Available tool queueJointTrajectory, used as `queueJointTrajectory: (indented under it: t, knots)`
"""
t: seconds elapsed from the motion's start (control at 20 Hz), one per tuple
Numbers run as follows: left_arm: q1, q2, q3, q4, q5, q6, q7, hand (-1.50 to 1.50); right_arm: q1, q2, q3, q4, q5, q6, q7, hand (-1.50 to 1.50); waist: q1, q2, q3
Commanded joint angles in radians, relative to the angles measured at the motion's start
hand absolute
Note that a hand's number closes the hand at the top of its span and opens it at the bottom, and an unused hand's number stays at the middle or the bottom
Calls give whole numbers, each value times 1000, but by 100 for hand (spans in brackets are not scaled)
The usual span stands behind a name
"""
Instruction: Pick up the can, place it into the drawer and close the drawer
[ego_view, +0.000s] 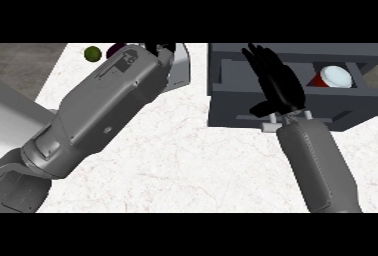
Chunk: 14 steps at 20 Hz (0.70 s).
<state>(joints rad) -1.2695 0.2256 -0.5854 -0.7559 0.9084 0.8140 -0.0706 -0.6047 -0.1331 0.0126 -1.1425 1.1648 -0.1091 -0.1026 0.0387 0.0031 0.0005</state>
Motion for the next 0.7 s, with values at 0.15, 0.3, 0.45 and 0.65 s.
queueJointTrajectory:
  t: [0.15, 0.3, 0.45, 0.65]
  knots:
    - [1, 74, -3, -105, -37, 15, 102, -150, -129, 7, -38, 349, 100, -219, -1, -150, 11, 4, 1]
    - [39, 84, 1, -155, -45, 17, 106, -150, -186, 11, -72, 460, 114, -319, 1, -150, 22, 7, 1]
    - [96, 123, -5, -210, -55, 15, 115, -150, -202, 8, -97, 528, 107, -379, -18, -150, 31, 7, 1]
    - [95, 129, 7, -225, -73, 25, 122, -150, -273, -17, -129, 629, 114, -452, -42, -150, 25, 14, 2]
